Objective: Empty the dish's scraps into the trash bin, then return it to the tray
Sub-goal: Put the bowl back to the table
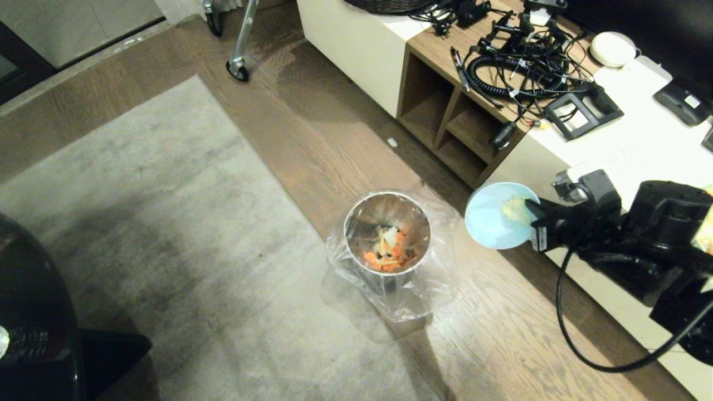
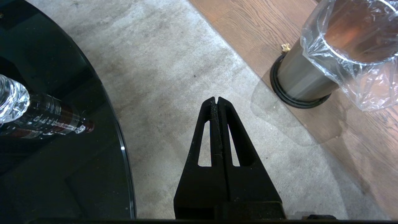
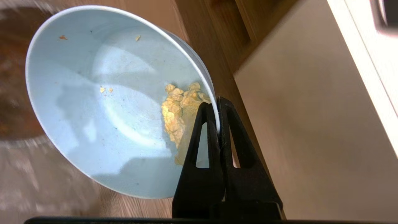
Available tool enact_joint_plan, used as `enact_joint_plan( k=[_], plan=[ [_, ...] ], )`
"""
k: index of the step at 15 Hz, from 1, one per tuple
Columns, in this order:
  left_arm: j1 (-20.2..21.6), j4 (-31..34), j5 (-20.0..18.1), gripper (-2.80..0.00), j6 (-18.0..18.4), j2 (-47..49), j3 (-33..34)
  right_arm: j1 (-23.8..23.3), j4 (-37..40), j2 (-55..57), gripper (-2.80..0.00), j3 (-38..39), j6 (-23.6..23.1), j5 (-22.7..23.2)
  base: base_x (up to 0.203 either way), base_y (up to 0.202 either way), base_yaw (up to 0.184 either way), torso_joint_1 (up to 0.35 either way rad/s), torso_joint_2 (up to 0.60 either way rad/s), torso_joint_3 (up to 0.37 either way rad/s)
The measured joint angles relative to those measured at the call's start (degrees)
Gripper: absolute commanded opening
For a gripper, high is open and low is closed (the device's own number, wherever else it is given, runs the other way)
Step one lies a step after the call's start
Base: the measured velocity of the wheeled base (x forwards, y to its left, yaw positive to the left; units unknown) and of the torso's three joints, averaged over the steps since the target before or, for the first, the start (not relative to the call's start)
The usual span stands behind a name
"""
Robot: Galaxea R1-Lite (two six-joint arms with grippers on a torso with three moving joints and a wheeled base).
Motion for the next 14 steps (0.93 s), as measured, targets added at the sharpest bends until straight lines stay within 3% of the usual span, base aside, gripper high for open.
enact_joint_plan(
  k=[6, 14],
  plan=[
    [0.0, 0.0, -0.01, -2.8, 0.0, 0.0, 0.0, -5.87, 10.0, -10.27, -2.8, 10.94, 4.54, -0.12, 0.0, 0.0, 0.0, 0.0, 0.0, 0.0],
    [0.0, 0.0, -0.02, -2.8, 0.0, 0.0, 0.0, -7.38, 24.57, -22.93, -2.8, 17.47, 13.06, -1.78, 0.0, 0.0, 0.0, 0.0, 0.0, 0.0]
  ],
)
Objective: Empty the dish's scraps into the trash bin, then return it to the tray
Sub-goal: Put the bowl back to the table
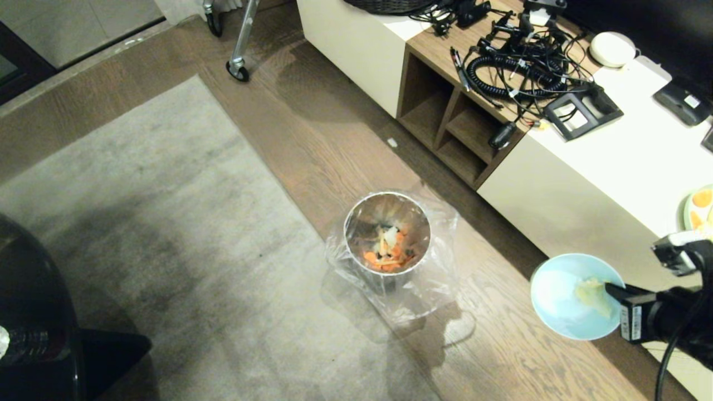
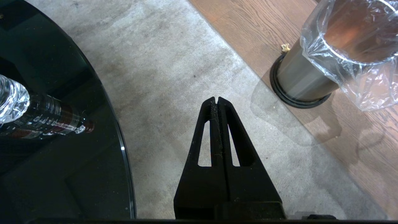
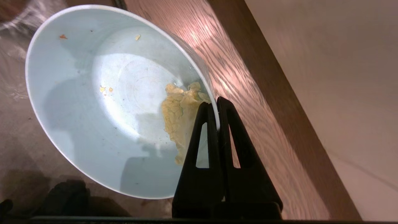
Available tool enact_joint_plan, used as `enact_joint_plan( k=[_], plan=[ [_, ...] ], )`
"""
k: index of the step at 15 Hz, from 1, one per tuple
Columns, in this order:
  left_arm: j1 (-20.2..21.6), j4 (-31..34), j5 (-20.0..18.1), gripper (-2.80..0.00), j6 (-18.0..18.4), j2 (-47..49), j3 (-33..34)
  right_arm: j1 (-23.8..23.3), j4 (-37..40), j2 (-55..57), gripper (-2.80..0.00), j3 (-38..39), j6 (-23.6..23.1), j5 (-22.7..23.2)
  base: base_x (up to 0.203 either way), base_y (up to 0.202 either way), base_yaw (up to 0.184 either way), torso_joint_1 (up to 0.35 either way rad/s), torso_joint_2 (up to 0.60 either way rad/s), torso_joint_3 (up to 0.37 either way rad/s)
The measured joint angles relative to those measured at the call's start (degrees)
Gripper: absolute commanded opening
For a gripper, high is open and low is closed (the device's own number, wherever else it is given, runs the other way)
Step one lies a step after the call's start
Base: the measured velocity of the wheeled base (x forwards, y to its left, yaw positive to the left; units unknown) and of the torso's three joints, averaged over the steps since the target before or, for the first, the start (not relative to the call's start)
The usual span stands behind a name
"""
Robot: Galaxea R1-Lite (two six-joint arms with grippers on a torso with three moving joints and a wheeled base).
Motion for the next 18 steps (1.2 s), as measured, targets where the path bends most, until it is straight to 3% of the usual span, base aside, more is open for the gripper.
enact_joint_plan(
  k=[4, 13, 18],
  plan=[
    [0.0, 0.0, 0.02, -2.8, 0.0, 0.0, 0.0, -1.65, 2.18, -2.37, -2.8, 1.73, 6.41, -4.04, 0.0, 0.0, 0.0, 0.0, 0.0, 0.0],
    [0.0, 0.0, 0.02, -2.8, 0.0, 0.0, 0.0, -3.86, 3.48, -3.44, -2.8, 1.76, 10.92, -4.2, 0.0, 0.0, 0.0, 0.0, 0.0, 0.0],
    [0.0, 0.0, 0.02, -2.8, 0.0, 0.0, 0.0, -12.25, 8.87, -1.79, -2.8, -3.92, 13.43, -4.03, 0.0, 0.0, 0.0, 0.0, 0.0, 0.0]
  ],
)
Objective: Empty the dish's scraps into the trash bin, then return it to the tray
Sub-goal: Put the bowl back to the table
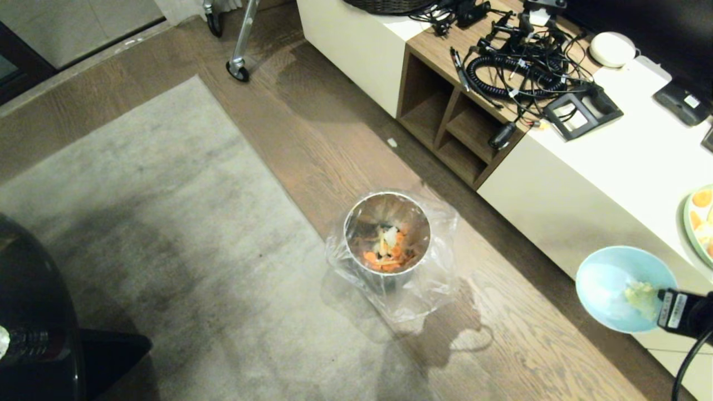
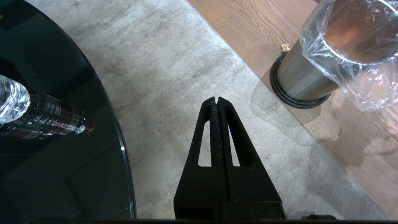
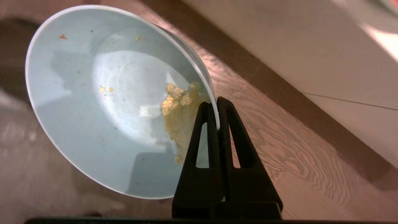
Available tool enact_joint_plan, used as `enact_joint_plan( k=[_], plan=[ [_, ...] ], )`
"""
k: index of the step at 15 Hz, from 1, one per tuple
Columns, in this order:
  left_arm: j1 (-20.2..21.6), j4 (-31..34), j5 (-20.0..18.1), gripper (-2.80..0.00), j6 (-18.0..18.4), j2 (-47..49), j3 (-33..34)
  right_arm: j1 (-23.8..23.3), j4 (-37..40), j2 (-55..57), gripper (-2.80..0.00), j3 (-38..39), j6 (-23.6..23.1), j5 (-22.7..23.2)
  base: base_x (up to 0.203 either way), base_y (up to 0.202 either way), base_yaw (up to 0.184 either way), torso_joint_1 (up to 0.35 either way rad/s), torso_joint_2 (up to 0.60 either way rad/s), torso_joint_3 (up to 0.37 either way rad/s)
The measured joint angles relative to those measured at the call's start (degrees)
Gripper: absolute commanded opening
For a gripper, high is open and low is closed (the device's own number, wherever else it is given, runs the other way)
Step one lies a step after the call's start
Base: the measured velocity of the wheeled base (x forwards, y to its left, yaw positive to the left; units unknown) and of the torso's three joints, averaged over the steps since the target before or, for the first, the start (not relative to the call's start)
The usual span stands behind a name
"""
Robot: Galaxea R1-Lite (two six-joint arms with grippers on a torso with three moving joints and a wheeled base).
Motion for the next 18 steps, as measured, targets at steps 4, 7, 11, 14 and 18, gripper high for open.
enact_joint_plan(
  k=[4, 7, 11, 14, 18],
  plan=[
    [0.0, 0.0, 0.01, -2.8, 0.0, 0.0, 0.0, -10.52, 8.62, 5.75, -2.8, -13.22, 5.53, 0.02, 0.0, 0.0, 0.0, 0.0, 0.0, 0.0],
    [0.0, 0.0, 0.01, -2.8, 0.01, 0.0, 0.0, -18.8, 17.28, 10.83, -2.8, -23.37, 10.57, 0.18, 0.0, 0.0, 0.0, 0.0, 0.0, 0.0],
    [0.0, 0.0, 0.02, -2.8, 0.0, 0.0, 0.0, -27.87, 28.81, 15.5, -2.8, -33.27, 15.75, 2.21, 0.0, 0.0, 0.0, 0.0, 0.0, 0.0],
    [0.0, 0.0, 0.01, -2.8, 0.0, 0.0, 0.0, -30.64, 36.87, 15.54, -2.8, -36.96, 20.53, 6.21, 0.0, 0.0, 0.0, 0.0, 0.0, 0.0],
    [0.0, 0.0, -0.04, -2.8, 0.01, 0.0, 0.0, -30.8, 36.68, 16.05, -2.8, -40.1, 25.19, 8.64, 0.0, 0.0, 0.0, 0.0, 0.0, 0.0]
  ],
)
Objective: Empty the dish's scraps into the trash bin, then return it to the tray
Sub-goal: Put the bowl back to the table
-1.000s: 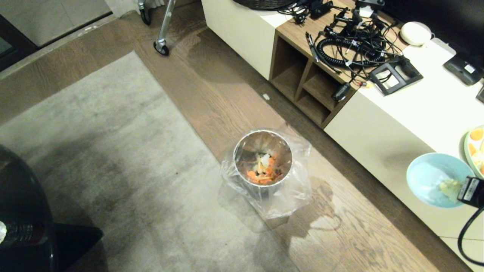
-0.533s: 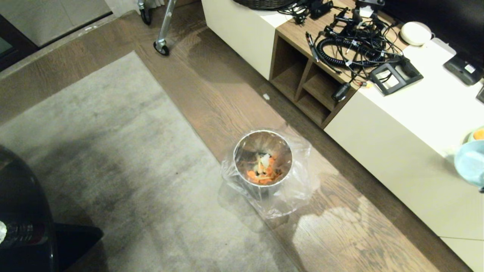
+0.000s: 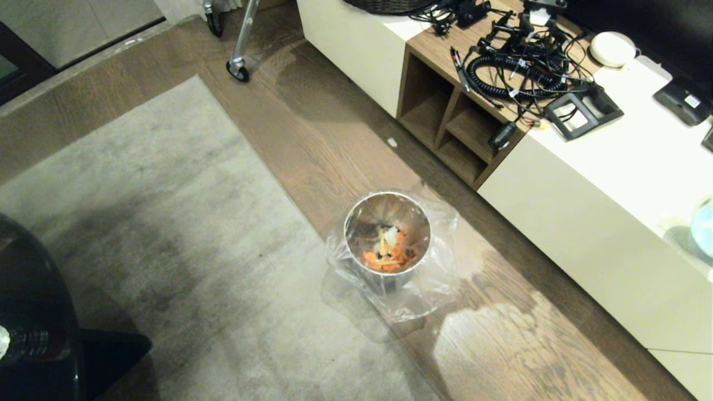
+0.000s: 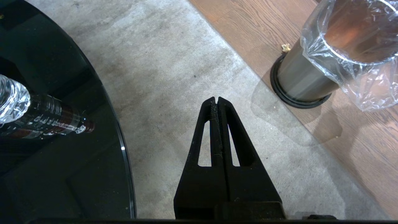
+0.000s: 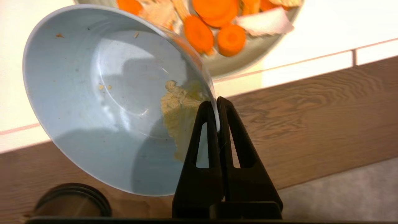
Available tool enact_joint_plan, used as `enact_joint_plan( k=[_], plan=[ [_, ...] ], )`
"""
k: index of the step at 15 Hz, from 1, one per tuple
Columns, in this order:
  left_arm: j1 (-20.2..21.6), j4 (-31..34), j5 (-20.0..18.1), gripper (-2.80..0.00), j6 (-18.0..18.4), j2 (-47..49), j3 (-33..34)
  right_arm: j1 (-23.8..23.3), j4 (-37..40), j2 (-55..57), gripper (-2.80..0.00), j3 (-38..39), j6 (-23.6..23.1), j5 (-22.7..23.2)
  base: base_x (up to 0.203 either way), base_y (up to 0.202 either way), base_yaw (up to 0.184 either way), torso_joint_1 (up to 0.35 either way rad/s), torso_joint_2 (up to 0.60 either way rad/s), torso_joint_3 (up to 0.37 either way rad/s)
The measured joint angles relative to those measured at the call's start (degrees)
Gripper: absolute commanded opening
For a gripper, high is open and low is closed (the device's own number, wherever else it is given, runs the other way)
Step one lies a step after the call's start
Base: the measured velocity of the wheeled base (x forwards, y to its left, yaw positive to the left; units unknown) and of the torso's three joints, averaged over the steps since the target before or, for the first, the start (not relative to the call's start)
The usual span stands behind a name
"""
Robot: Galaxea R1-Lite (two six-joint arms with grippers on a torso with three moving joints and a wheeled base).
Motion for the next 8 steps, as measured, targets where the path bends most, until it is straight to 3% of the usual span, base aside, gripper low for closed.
enact_joint_plan(
  k=[8],
  plan=[
    [0.0, -0.02, 0.05, -2.8, -0.01, 0.0, 0.0, 4.06, 0.38, 10.03, -2.8, -15.62, 11.97, 1.0, 0.0, 0.0, 0.0, 0.0, 0.0, 0.0]
  ],
)
